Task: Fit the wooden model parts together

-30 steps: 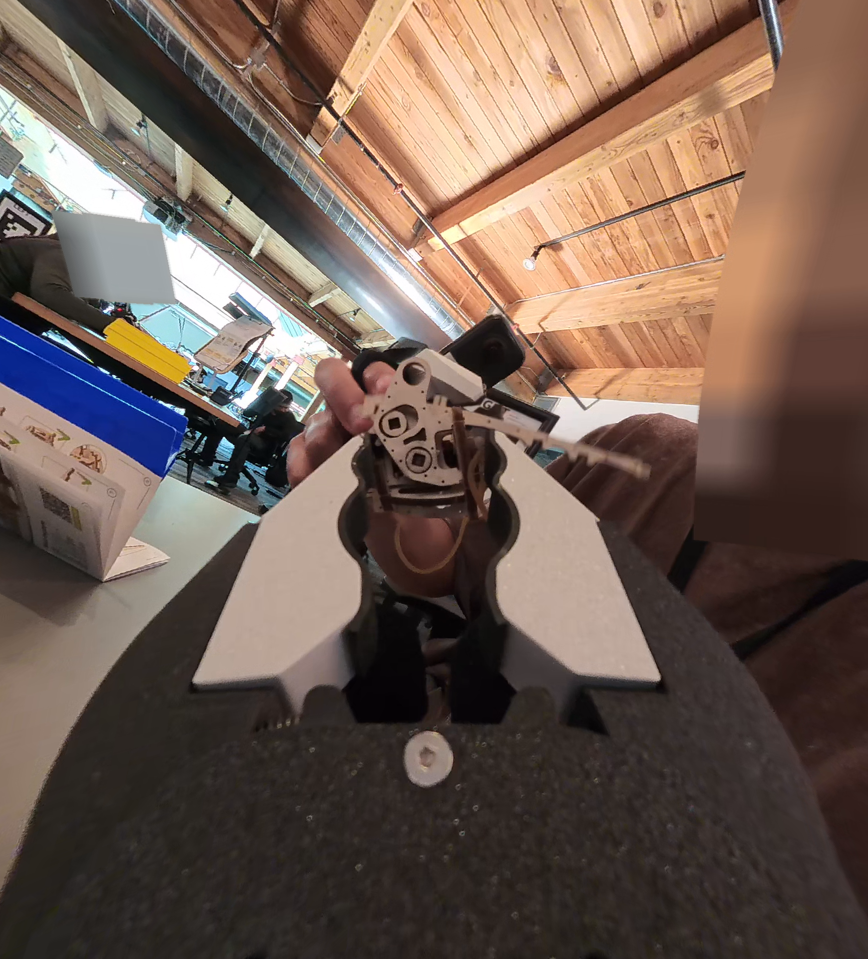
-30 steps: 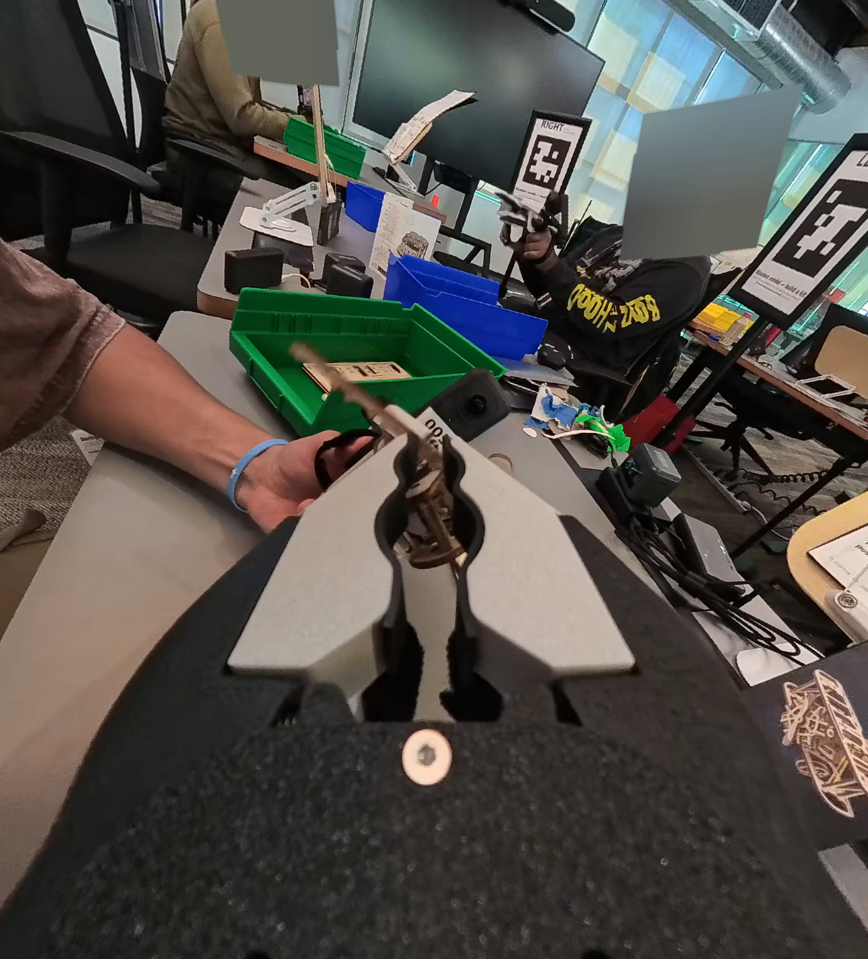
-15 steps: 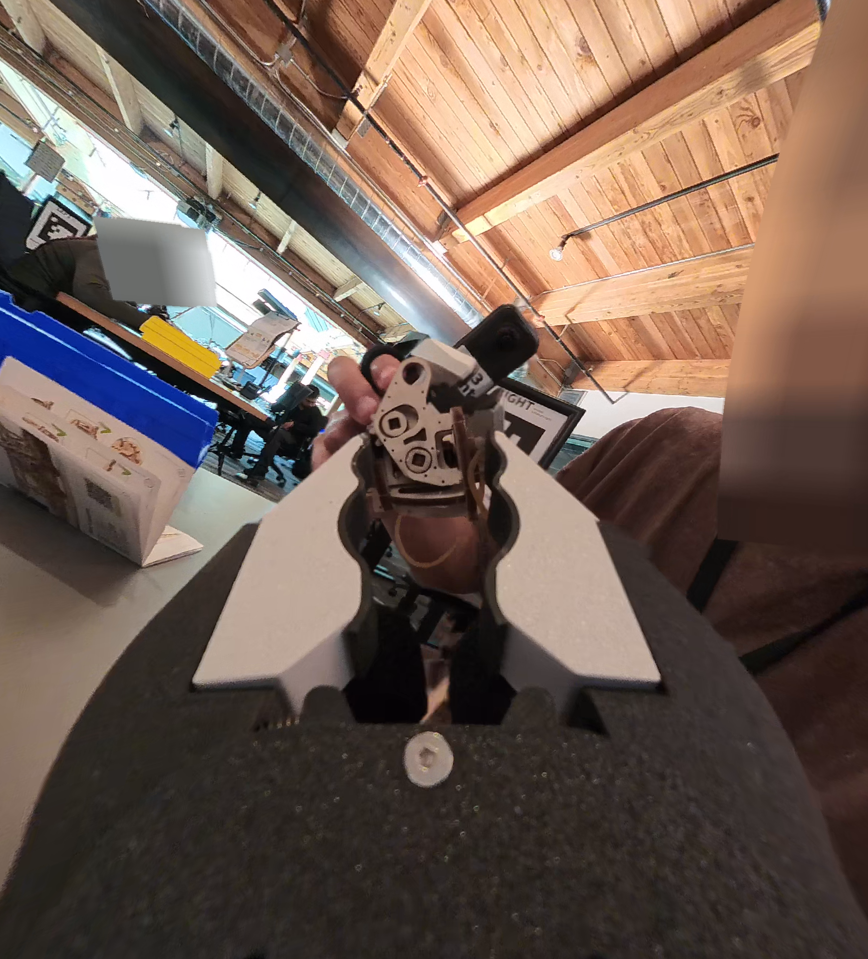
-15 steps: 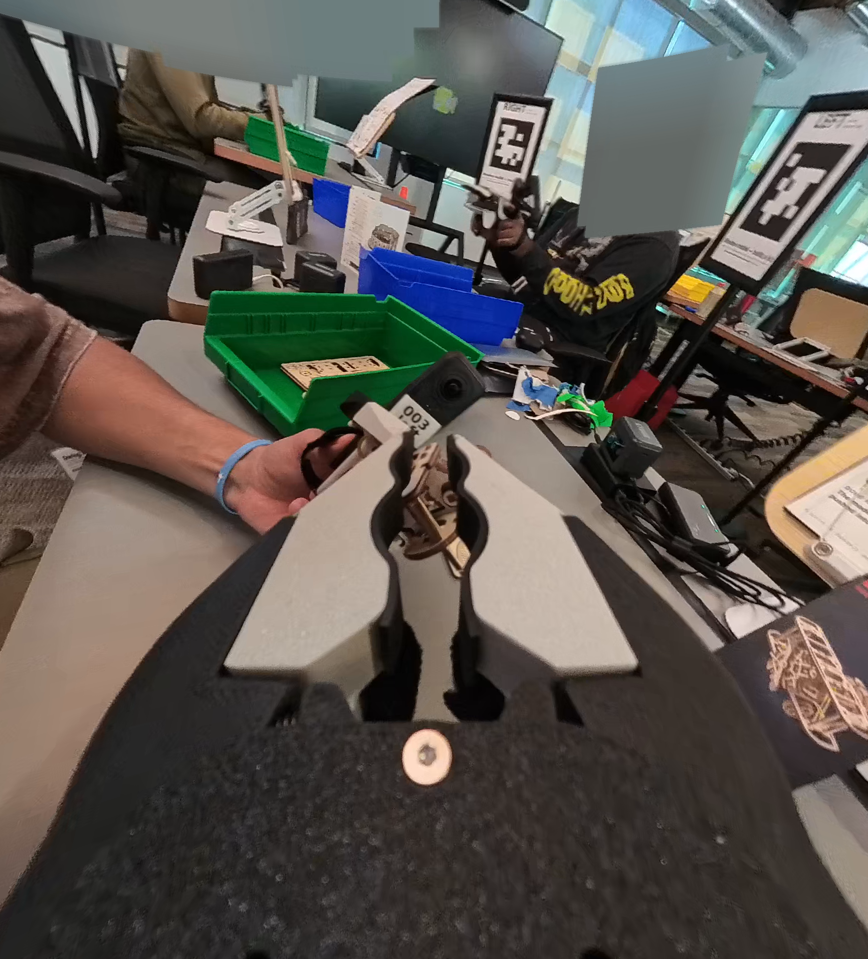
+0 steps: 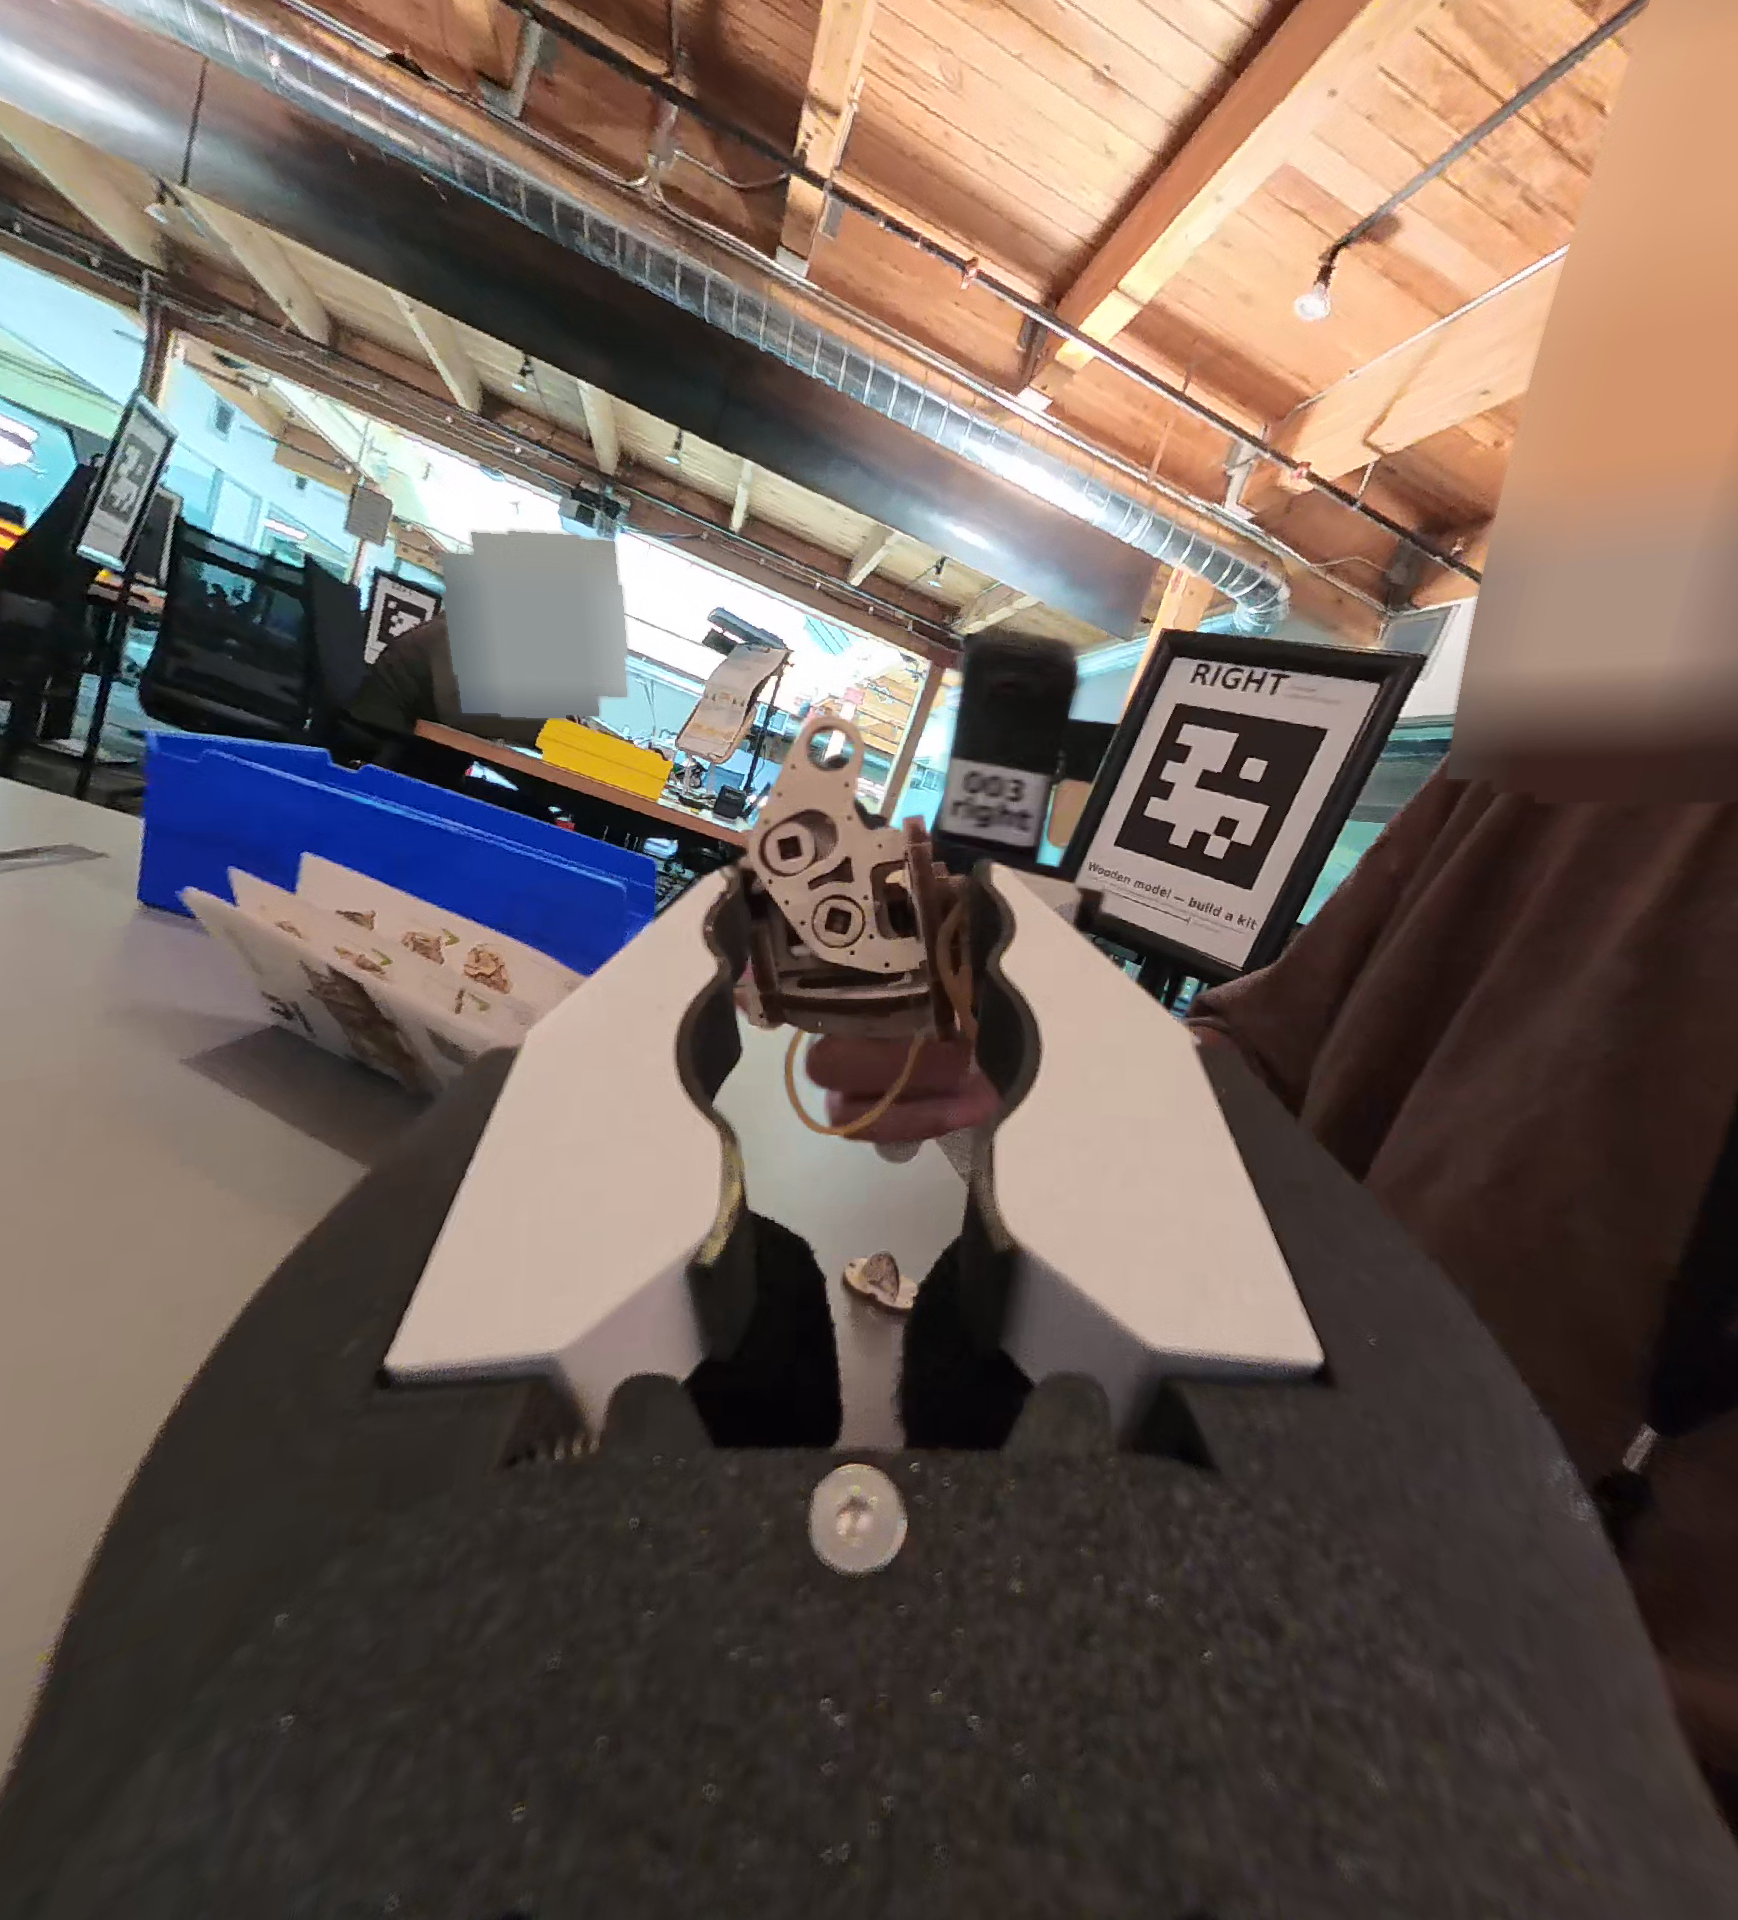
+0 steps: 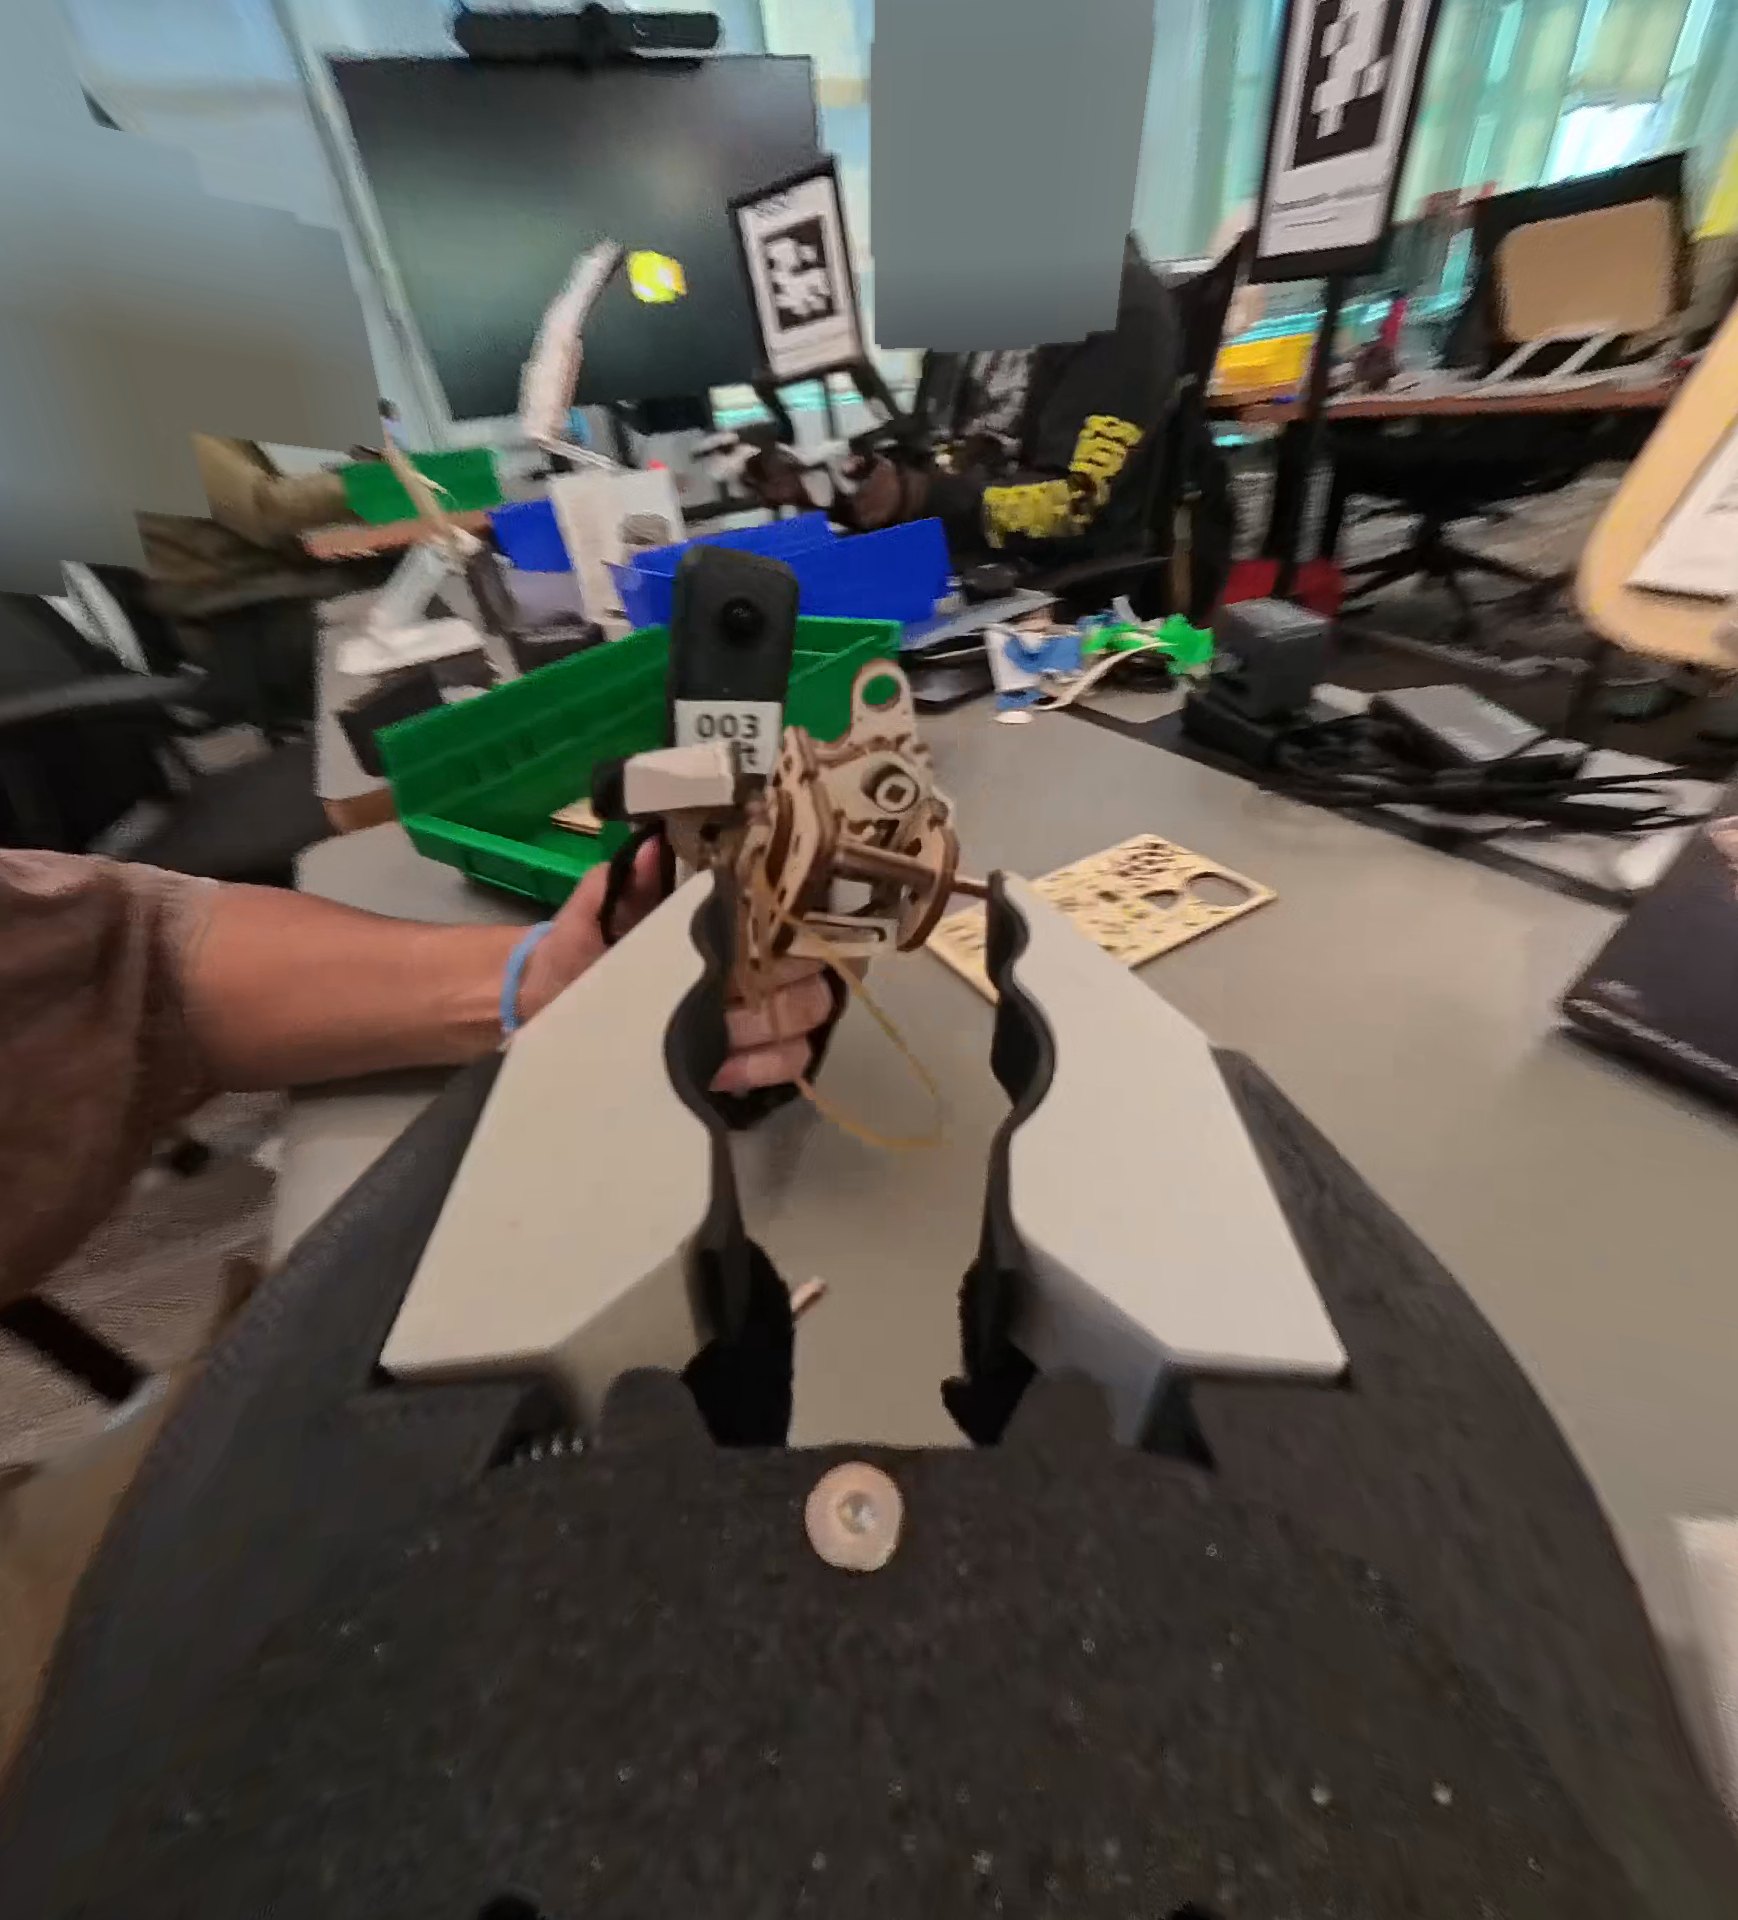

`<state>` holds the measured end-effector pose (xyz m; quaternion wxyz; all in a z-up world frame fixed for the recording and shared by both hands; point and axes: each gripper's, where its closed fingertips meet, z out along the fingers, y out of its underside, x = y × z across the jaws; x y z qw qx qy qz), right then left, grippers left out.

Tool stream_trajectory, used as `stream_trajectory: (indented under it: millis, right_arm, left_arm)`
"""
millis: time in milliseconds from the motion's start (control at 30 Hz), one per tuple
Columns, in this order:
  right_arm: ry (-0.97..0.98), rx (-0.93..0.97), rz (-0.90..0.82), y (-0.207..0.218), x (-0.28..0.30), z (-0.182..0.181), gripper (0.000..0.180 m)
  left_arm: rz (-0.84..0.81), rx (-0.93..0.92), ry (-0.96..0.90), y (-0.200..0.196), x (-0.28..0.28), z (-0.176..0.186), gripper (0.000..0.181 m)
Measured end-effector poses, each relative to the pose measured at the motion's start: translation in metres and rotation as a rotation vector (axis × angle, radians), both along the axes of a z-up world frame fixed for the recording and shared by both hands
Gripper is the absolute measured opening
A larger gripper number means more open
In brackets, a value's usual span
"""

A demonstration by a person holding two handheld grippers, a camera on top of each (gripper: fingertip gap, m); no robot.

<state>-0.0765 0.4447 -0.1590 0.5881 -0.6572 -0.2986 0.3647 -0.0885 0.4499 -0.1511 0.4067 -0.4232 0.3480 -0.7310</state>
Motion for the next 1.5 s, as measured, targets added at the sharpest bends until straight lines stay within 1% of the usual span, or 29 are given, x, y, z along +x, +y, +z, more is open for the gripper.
stream_trajectory:
  millis: [33,100,167,233,367,400,533,633,700,833,967,1067,1167,1267,1367,1433,1500]
  right_arm:
    - [0.018,-0.039,0.053,0.0,-0.002,-0.004,0.048]
    - [0.02,-0.111,0.168,-0.004,-0.008,-0.013,0.055]
    - [0.026,-0.13,0.254,-0.009,-0.014,-0.016,0.055]
    - [0.022,-0.106,0.247,-0.005,-0.014,-0.015,0.045]
    - [0.017,-0.124,0.284,-0.003,-0.01,-0.019,0.043]
    - [0.033,-0.148,0.296,-0.003,-0.008,-0.02,0.039]
    - [0.175,-0.263,0.326,0.001,0.002,-0.018,0.039]
    - [0.196,-0.245,0.298,0.006,0.009,-0.021,0.039]
    - [0.189,-0.198,0.281,0.007,0.011,-0.02,0.039]
    - [0.126,-0.084,0.246,0.007,0.009,-0.019,0.039]
    - [0.075,-0.049,0.242,0.008,0.006,-0.022,0.039]
    - [0.071,-0.033,0.245,0.008,0.002,-0.02,0.039]
    - [0.064,-0.026,0.238,0.011,0.001,-0.02,0.039]
    - [0.032,-0.011,0.227,0.013,-0.001,-0.02,0.042]
    - [-0.013,0.01,0.168,0.017,0.004,-0.02,0.056]
    - [-0.062,-0.001,0.105,0.019,0.014,-0.021,0.059]
    - [-0.166,-0.078,0.001,0.019,0.028,-0.032,0.058]
  left_arm:
    - [-0.002,0.007,-0.009,-0.003,0.0,0.002,0.04]
    - [-0.01,0.006,-0.026,-0.007,0.001,0.005,0.04]
    - [-0.019,0.009,-0.017,-0.01,0.003,0.003,0.04]
    - [-0.017,0.022,-0.002,-0.011,0.005,0.0,0.04]
    - [-0.007,0.053,0.049,-0.01,0.008,-0.005,0.04]
    - [-0.005,0.057,0.069,-0.009,0.009,-0.007,0.042]
    - [-0.014,0.099,0.147,-0.009,0.013,-0.019,0.047]
    - [0.004,0.132,0.235,-0.009,0.02,-0.033,0.055]
    - [-0.007,0.107,0.271,-0.009,0.024,-0.039,0.06]
    - [-0.018,0.019,0.212,-0.005,0.022,-0.032,0.055]
    - [-0.032,-0.048,0.167,0.002,0.017,-0.026,0.048]
    - [-0.054,-0.033,0.193,-0.003,0.018,-0.03,0.039]
    - [-0.043,-0.023,0.2,-0.002,0.017,-0.03,0.033]
    - [-0.032,-0.017,0.205,0.001,0.015,-0.029,0.032]
    - [-0.012,-0.024,0.197,0.007,0.012,-0.028,0.032]
    - [0.023,-0.028,0.196,0.015,0.008,-0.027,0.032]
    - [0.11,0.003,0.216,0.029,0.002,-0.027,0.032]
